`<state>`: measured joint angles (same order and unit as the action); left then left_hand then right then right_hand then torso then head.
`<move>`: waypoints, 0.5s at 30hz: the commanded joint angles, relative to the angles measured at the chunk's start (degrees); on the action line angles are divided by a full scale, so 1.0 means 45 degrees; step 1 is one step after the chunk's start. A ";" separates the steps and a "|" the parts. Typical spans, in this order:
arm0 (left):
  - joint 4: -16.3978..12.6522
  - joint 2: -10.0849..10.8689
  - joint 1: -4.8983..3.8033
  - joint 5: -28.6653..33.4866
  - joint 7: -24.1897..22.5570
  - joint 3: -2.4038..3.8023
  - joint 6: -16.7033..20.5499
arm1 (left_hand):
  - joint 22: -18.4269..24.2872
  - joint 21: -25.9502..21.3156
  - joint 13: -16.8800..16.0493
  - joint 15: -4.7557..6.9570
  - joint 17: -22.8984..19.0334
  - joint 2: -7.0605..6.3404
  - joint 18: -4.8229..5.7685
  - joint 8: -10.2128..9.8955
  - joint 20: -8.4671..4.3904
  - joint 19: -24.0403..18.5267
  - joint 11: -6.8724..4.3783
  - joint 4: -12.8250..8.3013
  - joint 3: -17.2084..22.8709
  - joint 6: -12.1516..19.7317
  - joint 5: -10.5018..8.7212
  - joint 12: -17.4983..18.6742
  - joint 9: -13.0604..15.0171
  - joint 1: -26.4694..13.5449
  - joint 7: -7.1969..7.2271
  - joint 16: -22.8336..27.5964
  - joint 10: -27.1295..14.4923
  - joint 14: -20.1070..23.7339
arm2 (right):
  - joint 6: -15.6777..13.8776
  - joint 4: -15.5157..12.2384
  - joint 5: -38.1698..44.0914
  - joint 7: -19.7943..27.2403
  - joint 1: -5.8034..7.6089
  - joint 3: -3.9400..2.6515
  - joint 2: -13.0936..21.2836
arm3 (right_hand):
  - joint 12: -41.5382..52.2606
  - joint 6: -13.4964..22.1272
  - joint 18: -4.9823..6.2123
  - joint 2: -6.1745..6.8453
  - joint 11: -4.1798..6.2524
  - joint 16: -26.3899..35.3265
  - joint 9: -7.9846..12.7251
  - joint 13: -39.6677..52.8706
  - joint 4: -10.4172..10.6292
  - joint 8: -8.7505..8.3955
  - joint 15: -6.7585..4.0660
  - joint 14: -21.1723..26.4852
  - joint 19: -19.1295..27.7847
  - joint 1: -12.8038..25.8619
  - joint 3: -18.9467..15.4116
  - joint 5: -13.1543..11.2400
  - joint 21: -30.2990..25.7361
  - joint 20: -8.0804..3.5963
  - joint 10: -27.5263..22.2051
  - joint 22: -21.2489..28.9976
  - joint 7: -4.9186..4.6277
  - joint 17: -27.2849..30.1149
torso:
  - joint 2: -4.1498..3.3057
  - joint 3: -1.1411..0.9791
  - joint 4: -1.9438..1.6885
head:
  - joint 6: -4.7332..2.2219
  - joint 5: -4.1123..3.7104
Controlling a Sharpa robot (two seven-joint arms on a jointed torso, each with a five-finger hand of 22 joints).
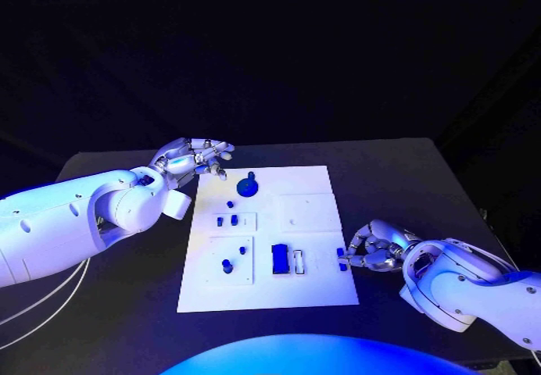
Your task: Assemble the parts on the task board
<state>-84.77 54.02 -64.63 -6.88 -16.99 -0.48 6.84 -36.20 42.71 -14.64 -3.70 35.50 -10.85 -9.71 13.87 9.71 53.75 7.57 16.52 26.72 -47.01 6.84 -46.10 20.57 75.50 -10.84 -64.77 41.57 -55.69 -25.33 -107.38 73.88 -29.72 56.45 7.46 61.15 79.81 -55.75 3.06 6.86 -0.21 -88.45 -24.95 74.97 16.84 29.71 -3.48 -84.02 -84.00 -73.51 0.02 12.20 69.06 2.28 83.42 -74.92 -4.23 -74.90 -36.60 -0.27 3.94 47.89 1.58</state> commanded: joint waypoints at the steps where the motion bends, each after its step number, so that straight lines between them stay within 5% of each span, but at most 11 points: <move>1: -0.0041 0.0004 0.0000 0.0008 -0.0184 0.0006 -0.0269 | 0.0014 -0.0054 -0.0020 -0.0057 0.0016 0.0094 -0.0178 0.0049 -0.0032 0.0098 0.0005 -0.0017 -0.0085 0.0063 -0.0026 -0.0057 -0.0018 0.0021 -0.0024 -0.0052 -0.0058 -0.0010 | 0.0309 0.0125 0.0611 -0.0335 -0.0057 0.0001 -0.0156 | -0.0010 -0.0107 0.0091 -0.0001 0.0055 0.0021 -0.0025 0.1481 -0.0019 0.0069 -0.0021 -0.1151 -0.0228 0.0095 -0.0043 -0.0012 0.0084 0.0100 0.0028 -0.2308 0.0034 -0.2535 | -0.0004 -0.0002 -0.0010 | 0.0015 -0.0005; 7: -0.0039 0.0020 0.0000 0.0008 -0.0171 0.0006 -0.0278 | 0.0014 -0.0054 -0.0020 -0.0057 0.0016 0.0094 -0.0178 0.0049 -0.0032 0.0098 0.0005 -0.0017 -0.0085 0.0063 -0.0026 -0.0057 -0.0018 0.0021 -0.0024 -0.0052 -0.0058 -0.0010 | 0.0647 0.0392 0.0943 -0.0384 -0.0246 0.0007 -0.0472 | -0.0060 -0.0116 0.0105 0.0076 0.0098 0.0029 -0.0032 0.1451 -0.0051 0.0091 -0.0062 -0.1149 -0.0213 -0.0140 0.0041 -0.0006 -0.0005 0.0066 0.0006 -0.2290 0.0074 -0.2524 | 0.0000 0.0010 0.0011 | 0.0060 0.0010; 15: -0.0052 0.0034 -0.0001 0.0008 -0.0149 0.0006 -0.0326 | 0.0029 -0.0074 -0.0021 -0.0057 0.0017 0.0102 -0.0178 0.0057 -0.0032 0.0107 0.0004 -0.0010 -0.0126 0.0059 -0.0027 -0.0060 -0.0016 0.0026 -0.0021 -0.0049 -0.0070 -0.0004 | 0.1522 0.0731 0.2286 -0.0496 -0.0419 0.0010 -0.0894 | -0.0124 -0.0117 0.0101 0.0394 0.0154 0.0043 0.0021 0.1452 -0.0061 0.0066 -0.0121 -0.1146 -0.0221 -0.1513 0.0823 0.0018 -0.0056 -0.0006 -0.0014 -0.2292 0.0121 -0.2515 | 0.0010 0.0002 0.0010 | 0.0067 -0.0003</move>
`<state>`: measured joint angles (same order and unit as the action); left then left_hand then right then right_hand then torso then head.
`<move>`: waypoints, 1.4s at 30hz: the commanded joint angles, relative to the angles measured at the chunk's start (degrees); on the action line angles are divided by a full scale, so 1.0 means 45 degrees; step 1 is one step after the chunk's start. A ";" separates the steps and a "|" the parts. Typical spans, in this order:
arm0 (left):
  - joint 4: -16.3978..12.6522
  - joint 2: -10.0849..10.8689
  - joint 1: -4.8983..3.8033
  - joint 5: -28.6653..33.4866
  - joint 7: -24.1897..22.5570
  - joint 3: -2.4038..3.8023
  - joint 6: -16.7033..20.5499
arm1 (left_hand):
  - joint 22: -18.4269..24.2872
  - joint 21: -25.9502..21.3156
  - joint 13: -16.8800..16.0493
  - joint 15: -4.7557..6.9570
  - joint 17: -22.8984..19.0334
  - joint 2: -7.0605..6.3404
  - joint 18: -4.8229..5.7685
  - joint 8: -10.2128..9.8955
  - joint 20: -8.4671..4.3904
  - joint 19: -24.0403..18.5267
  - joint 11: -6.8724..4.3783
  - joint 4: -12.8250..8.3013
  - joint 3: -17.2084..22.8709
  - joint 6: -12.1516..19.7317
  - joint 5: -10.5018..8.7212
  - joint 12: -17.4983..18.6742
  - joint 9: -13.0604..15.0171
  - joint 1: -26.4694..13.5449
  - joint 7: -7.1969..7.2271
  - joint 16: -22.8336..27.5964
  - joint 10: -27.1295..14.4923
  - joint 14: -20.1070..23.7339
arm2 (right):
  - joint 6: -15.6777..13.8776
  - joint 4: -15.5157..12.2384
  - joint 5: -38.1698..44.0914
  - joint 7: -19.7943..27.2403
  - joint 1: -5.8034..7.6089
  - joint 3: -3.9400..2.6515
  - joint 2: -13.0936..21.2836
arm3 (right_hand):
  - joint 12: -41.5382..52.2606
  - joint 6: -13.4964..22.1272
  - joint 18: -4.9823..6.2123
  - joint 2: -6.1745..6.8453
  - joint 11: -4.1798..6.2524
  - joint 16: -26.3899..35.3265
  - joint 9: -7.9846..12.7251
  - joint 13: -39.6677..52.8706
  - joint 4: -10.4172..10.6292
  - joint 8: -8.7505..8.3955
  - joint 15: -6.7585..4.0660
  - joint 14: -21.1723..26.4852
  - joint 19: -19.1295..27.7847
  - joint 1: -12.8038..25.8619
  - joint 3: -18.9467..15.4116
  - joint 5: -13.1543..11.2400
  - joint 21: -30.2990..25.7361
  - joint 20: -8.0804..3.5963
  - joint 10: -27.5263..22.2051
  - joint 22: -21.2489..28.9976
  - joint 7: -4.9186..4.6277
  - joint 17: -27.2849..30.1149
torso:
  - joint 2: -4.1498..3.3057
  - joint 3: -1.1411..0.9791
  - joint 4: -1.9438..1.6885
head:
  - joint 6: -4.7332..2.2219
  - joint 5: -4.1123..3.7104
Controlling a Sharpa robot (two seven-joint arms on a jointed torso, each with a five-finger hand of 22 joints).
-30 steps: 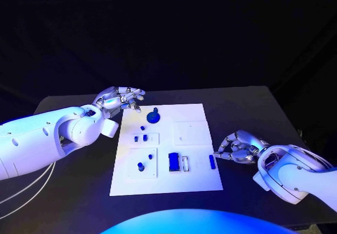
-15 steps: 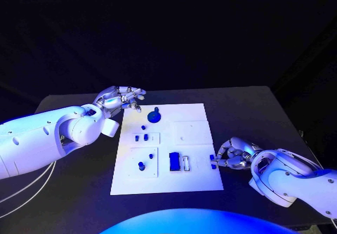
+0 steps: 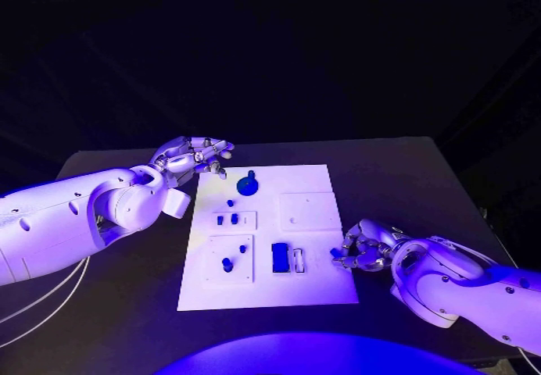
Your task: Assemble the parts on the task board
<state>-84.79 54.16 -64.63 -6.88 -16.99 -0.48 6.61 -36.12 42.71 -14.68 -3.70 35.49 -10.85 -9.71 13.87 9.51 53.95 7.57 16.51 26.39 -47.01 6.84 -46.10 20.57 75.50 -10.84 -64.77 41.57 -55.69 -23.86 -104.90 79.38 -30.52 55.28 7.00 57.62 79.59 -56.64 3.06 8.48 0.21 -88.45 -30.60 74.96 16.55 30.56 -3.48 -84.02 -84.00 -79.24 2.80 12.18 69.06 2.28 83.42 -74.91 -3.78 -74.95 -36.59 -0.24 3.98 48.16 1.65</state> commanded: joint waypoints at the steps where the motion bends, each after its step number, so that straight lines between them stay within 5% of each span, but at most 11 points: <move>1: -0.0054 0.0006 -0.0002 0.0008 -0.0144 0.0006 -0.0283 | 0.0011 -0.0074 -0.0010 -0.0057 0.0019 0.0102 -0.0178 0.0058 0.0012 0.0062 0.0004 -0.0006 -0.0053 0.0059 -0.0027 -0.0060 -0.0016 0.0026 -0.0020 -0.0049 -0.0070 -0.0003 | 0.1311 0.0229 0.1189 -0.0333 -0.0165 0.0113 -0.0156 | -0.0084 0.0084 0.0099 0.0137 0.0045 0.0046 0.1286 0.1450 0.0026 -0.0136 -0.0113 -0.1144 -0.0223 -0.0198 0.0224 0.0007 -0.0055 -0.0004 -0.0019 -0.2295 -0.0002 -0.2501 | 0.0007 -0.0005 0.0000 | 0.0008 -0.0011; 13: -0.0086 0.0035 -0.0002 -0.0013 -0.0120 0.0006 -0.0343 | 0.0017 -0.0081 -0.0011 -0.0057 0.0020 0.0116 -0.0178 0.0060 0.0012 0.0067 0.0003 -0.0001 -0.0065 0.0059 -0.0026 -0.0063 -0.0016 0.0029 -0.0020 -0.0049 -0.0072 -0.0002 | 0.2046 0.0503 0.2531 -0.0457 -0.0190 0.0133 -0.0521 | -0.0203 -0.0045 0.0104 0.0628 0.0023 0.0053 0.1452 0.1420 -0.0163 -0.0285 -0.0098 -0.1144 -0.0221 -0.1699 0.1642 0.0021 -0.0145 -0.0002 -0.0096 -0.2292 -0.0039 -0.2513 | 0.0005 0.0000 -0.0009 | -0.0002 -0.0001; 18: -0.0090 0.0053 -0.0003 -0.0021 -0.0118 0.0006 -0.0339 | 0.0022 -0.0088 -0.0012 -0.0056 0.0021 0.0133 -0.0178 0.0067 0.0011 0.0072 0.0002 0.0000 -0.0073 0.0050 -0.0024 -0.0068 -0.0014 0.0035 -0.0017 -0.0049 -0.0069 -0.0001 | 0.1762 0.0450 0.2395 -0.0471 -0.0190 0.0133 -0.0523 | -0.0209 -0.0221 0.0098 0.0511 0.0033 0.0045 0.1565 0.1443 -0.0224 -0.0386 -0.0104 -0.1149 -0.0240 -0.2114 0.2702 0.0043 -0.0121 -0.0013 -0.0097 -0.2308 -0.0044 -0.2539 | 0.0004 0.0001 -0.0002 | -0.0002 0.0013; 23: -0.0095 0.0064 -0.0003 -0.0027 -0.0110 0.0006 -0.0335 | 0.0022 -0.0088 -0.0012 -0.0056 0.0021 0.0133 -0.0178 0.0067 0.0011 0.0072 0.0002 0.0000 -0.0073 0.0050 -0.0024 -0.0068 -0.0014 0.0035 -0.0017 -0.0049 -0.0069 -0.0001 | 0.1095 0.0257 0.0861 -0.0309 -0.0171 0.0129 -0.0439 | -0.0182 -0.0057 0.0086 0.0032 0.0103 0.0016 0.1549 0.1482 -0.0127 -0.0420 -0.0156 -0.1166 -0.0278 -0.1586 0.3909 0.0031 -0.0029 -0.0049 -0.0037 -0.2333 0.0048 -0.2604 | 0.0009 -0.0004 -0.0009 | 0.0004 0.0047; 30: -0.0092 0.0062 -0.0003 -0.0032 -0.0103 0.0006 -0.0309 | 0.0025 -0.0092 -0.0013 -0.0055 0.0022 0.0144 -0.0179 0.0072 0.0011 0.0076 0.0000 -0.0003 -0.0077 0.0045 -0.0023 -0.0072 -0.0013 0.0045 -0.0014 -0.0050 -0.0067 -0.0002 | -0.0044 -0.0182 -0.2258 0.0342 0.0099 0.0114 -0.0322 | -0.0245 0.0386 0.0089 0.0239 0.0061 0.0028 0.1062 0.1469 -0.0551 0.0065 -0.0142 -0.1164 -0.0275 -0.0548 0.5687 -0.0015 -0.0084 -0.0034 0.0000 -0.2324 0.0001 -0.2592 | 0.0006 -0.0005 0.0002 | 0.0000 0.0054; 42: -0.0080 0.0028 -0.0003 -0.0066 -0.0109 0.0006 -0.0276 | 0.0032 -0.0099 -0.0014 -0.0053 0.0023 0.0161 -0.0179 0.0075 0.0009 0.0083 -0.0002 -0.0009 -0.0085 0.0043 -0.0020 -0.0075 -0.0013 0.0066 -0.0012 -0.0051 -0.0067 -0.0003 | -0.0568 -0.0611 -0.6025 0.0952 0.0392 0.0106 -0.0679 | -0.0252 0.0391 0.0108 0.0357 0.0033 0.0048 0.0946 0.1488 -0.0236 0.0179 -0.0108 -0.1158 -0.0253 0.1047 0.5739 -0.0113 -0.0216 -0.0020 0.0024 -0.2294 -0.0022 -0.2562 | 0.0002 -0.0003 0.0000 | 0.0021 0.0040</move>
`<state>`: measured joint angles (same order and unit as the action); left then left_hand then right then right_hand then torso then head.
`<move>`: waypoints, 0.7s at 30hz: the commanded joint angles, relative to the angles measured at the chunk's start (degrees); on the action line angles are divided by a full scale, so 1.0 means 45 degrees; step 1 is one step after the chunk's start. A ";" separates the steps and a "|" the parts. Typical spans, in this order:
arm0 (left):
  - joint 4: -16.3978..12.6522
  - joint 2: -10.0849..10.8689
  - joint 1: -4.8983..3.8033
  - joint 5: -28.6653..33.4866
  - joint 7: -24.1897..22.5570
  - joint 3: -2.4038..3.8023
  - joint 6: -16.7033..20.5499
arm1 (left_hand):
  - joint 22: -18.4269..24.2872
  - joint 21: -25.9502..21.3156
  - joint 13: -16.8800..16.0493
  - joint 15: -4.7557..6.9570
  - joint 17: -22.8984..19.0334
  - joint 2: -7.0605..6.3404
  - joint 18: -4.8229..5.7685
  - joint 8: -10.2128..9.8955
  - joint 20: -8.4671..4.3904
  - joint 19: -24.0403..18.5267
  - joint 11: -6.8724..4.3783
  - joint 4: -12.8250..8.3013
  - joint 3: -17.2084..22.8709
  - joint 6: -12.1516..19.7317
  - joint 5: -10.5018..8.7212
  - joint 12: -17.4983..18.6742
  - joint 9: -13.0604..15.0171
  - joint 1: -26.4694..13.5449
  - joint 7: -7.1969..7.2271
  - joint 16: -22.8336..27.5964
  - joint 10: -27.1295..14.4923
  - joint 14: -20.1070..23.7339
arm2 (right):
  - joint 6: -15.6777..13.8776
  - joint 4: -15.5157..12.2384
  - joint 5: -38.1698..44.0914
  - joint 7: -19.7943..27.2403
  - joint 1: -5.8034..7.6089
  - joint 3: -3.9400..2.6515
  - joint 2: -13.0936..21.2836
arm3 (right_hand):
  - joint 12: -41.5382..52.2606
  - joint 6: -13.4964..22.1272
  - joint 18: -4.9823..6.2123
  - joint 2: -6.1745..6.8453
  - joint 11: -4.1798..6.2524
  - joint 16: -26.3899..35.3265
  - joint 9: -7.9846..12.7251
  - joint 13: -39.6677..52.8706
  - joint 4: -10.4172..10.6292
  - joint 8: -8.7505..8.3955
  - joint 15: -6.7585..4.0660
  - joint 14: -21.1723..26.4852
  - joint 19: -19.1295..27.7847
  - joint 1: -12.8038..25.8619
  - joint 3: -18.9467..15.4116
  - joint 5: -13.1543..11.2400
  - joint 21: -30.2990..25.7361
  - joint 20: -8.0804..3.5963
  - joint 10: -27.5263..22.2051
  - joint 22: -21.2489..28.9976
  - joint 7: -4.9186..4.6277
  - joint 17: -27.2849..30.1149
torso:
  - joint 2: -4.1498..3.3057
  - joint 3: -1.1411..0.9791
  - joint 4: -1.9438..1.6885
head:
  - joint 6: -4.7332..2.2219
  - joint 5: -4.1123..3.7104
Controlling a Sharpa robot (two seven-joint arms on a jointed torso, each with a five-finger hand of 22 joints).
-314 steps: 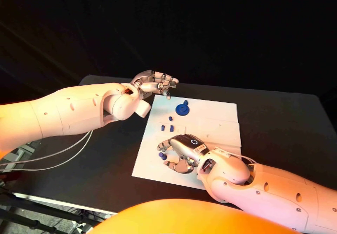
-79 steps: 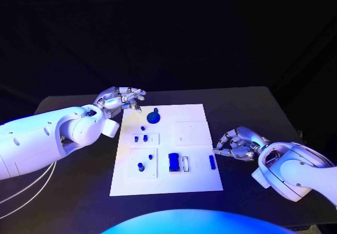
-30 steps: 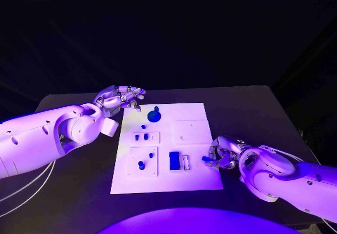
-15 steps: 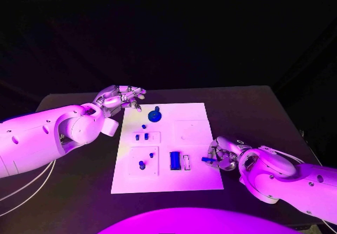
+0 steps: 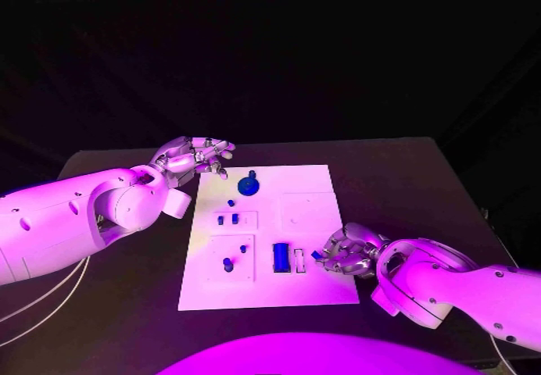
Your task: Assemble the parts on the task board
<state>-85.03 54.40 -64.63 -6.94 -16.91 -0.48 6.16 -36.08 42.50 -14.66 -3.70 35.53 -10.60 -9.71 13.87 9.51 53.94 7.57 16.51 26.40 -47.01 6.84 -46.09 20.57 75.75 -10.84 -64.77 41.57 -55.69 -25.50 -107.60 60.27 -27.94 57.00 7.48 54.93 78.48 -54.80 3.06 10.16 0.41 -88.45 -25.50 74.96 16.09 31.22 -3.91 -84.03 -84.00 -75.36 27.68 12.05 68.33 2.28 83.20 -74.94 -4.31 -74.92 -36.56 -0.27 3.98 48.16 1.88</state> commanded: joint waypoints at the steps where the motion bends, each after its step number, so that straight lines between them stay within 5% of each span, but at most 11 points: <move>1: -0.0026 -0.0027 -0.0003 -0.0056 -0.0127 0.0006 -0.0176 | 0.0022 -0.0052 -0.0020 -0.0053 0.0016 0.0107 -0.0179 0.0075 0.0009 0.0084 -0.0002 -0.0010 -0.0087 0.0043 -0.0020 -0.0076 -0.0013 0.0011 -0.0013 -0.0051 -0.0068 -0.0003 | -0.0175 0.0008 -0.1879 0.0383 0.0014 0.0000 -0.0137 | -0.0005 -0.0017 0.0109 -0.0016 -0.0010 0.0048 -0.0187 0.1489 -0.0134 0.0034 -0.0013 -0.1157 -0.0253 0.0186 0.0211 -0.0083 -0.0054 -0.0019 0.0073 -0.2286 0.0098 -0.2568 | -0.0001 0.0004 -0.0001 | 0.0024 -0.0012; 15: -0.0024 -0.0034 -0.0003 -0.0063 -0.0134 0.0006 -0.0188 | 0.0024 -0.0054 -0.0020 -0.0052 0.0016 0.0111 -0.0179 0.0076 0.0008 0.0087 -0.0002 -0.0012 -0.0090 0.0043 -0.0019 -0.0076 -0.0013 0.0017 -0.0012 -0.0051 -0.0069 -0.0002 | -0.0502 0.0445 -0.1789 0.0138 -0.0015 0.0005 -0.0918 | 0.0090 -0.0162 0.0091 0.0073 0.0004 0.0015 -0.0203 0.1571 0.0044 0.0079 -0.0024 -0.1173 -0.0294 0.1068 -0.0362 -0.0115 0.0063 -0.0024 0.0145 -0.2313 0.0118 -0.2634 | -0.0004 0.0003 0.0001 | 0.0031 -0.0007; 21: -0.0025 -0.0033 -0.0003 -0.0062 -0.0128 0.0006 -0.0196 | 0.0024 -0.0054 -0.0020 -0.0052 0.0016 0.0111 -0.0179 0.0076 0.0008 0.0087 -0.0002 -0.0012 -0.0090 0.0043 -0.0019 -0.0076 -0.0013 0.0017 -0.0012 -0.0051 -0.0069 -0.0002 | -0.0154 0.0697 -0.1447 -0.0109 -0.0004 0.0004 -0.1179 | 0.0081 -0.0170 0.0100 0.0056 -0.0002 0.0022 -0.0186 0.1572 0.0087 0.0054 -0.0021 -0.1170 -0.0285 0.1413 -0.0604 -0.0113 0.0005 -0.0026 0.0144 -0.2300 0.0109 -0.2621 | 0.0002 0.0000 -0.0002 | 0.0030 -0.0082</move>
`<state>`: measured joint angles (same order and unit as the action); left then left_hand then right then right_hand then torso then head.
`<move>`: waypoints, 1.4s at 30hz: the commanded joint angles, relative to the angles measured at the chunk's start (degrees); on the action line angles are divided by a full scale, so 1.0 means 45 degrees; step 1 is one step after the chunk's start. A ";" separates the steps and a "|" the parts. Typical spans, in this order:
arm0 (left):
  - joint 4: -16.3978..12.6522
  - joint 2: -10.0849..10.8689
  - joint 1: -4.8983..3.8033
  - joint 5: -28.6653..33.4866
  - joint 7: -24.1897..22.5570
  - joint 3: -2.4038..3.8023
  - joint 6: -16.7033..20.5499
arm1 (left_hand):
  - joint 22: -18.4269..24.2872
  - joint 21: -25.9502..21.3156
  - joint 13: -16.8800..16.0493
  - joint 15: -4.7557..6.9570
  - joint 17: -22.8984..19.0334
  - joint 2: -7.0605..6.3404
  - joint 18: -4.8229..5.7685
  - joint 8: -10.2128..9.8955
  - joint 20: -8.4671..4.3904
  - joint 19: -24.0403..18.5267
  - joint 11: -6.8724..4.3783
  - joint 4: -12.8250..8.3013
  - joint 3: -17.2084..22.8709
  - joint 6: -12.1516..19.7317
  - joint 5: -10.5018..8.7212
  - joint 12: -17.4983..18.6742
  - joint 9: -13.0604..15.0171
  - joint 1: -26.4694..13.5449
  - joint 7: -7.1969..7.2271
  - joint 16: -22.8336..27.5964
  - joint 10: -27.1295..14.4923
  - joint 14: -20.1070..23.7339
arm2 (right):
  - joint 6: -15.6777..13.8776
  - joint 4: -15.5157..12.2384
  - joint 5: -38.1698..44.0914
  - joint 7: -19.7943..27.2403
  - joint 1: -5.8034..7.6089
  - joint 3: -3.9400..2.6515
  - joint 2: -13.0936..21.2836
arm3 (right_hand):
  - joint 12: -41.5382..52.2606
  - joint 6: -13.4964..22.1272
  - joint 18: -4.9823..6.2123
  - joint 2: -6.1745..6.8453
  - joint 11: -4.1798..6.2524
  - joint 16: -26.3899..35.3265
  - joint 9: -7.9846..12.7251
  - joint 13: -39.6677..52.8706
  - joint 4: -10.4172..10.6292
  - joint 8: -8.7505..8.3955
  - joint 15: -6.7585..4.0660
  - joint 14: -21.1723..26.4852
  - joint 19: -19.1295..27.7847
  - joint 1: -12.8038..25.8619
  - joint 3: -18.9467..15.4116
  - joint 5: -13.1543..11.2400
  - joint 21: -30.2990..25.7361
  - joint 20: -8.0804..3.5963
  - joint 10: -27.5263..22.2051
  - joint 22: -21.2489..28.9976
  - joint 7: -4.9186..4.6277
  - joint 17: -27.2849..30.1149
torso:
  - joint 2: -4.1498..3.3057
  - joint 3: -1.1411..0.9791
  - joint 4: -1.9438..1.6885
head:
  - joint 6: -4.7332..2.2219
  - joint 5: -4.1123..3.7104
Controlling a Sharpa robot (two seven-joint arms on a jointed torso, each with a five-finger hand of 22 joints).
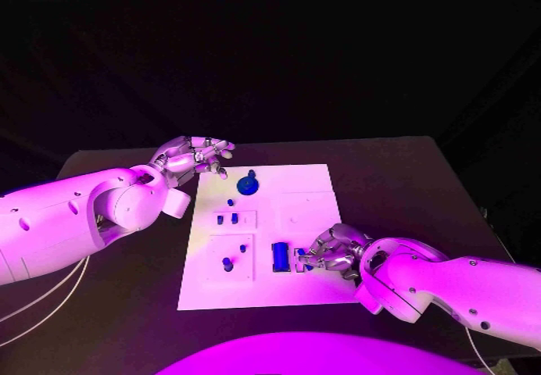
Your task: Assemble the parts on the task board
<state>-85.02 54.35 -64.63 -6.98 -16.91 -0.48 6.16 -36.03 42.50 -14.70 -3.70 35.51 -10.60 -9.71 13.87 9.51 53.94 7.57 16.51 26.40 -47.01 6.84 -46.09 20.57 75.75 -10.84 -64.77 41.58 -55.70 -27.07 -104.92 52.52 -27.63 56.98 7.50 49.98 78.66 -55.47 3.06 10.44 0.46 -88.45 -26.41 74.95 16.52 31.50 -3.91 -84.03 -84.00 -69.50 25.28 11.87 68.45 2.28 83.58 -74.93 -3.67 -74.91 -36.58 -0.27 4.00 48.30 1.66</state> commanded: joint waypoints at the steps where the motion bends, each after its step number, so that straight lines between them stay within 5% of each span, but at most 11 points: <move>1: -0.0027 -0.0019 -0.0003 -0.0053 -0.0127 0.0006 -0.0196 | 0.0014 -0.0054 -0.0011 -0.0052 0.0019 0.0111 -0.0179 0.0076 0.0009 0.0087 -0.0002 -0.0012 -0.0090 0.0043 -0.0019 -0.0076 -0.0014 0.0018 -0.0012 -0.0051 -0.0070 -0.0002 | 0.0236 0.0132 0.0330 -0.0209 0.0000 -0.0002 -0.0103 | 0.0040 -0.0019 0.0100 -0.0004 -0.0017 0.0024 0.0021 0.1573 -0.0007 -0.0014 -0.0021 -0.1170 -0.0286 0.0163 -0.0110 -0.0072 -0.0017 -0.0025 0.0060 -0.2304 -0.0037 -0.2621 | 0.0008 0.0001 -0.0010 | 0.0004 -0.0032; 42: -0.0013 0.0028 -0.0004 -0.0048 -0.0064 0.0006 -0.0206 | 0.0037 -0.0084 -0.0009 -0.0050 0.0022 0.0154 -0.0179 0.0087 0.0005 0.0111 -0.0002 -0.0003 -0.0138 0.0041 -0.0021 -0.0081 -0.0014 0.0054 -0.0013 -0.0050 -0.0083 0.0000 | 0.0772 0.0270 0.1101 -0.0422 -0.0001 0.0002 -0.0458 | 0.0057 -0.0099 0.0107 0.0305 -0.0042 0.0030 0.0076 0.1613 0.0043 -0.0060 0.0005 -0.1168 -0.0277 0.1319 -0.1117 -0.0046 -0.0077 0.0001 0.0074 -0.2293 -0.0056 -0.2614 | 0.0003 -0.0010 -0.0002 | 0.0120 0.0054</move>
<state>-84.99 54.49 -64.63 -6.99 -16.83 -0.48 6.15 -35.91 42.50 -14.67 -3.70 35.55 -10.37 -9.71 13.87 9.51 53.94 7.57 16.51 26.09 -47.01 6.84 -46.09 20.57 75.98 -10.84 -64.77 41.58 -55.70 -24.44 -103.39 56.73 -30.00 57.05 7.52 47.95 78.65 -55.96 3.06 11.84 0.46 -88.45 -26.02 74.95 16.76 31.36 -3.91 -84.02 -84.00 -64.16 20.62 11.88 68.20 2.27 83.57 -74.91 -3.62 -74.95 -36.57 -0.30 4.00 48.81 1.87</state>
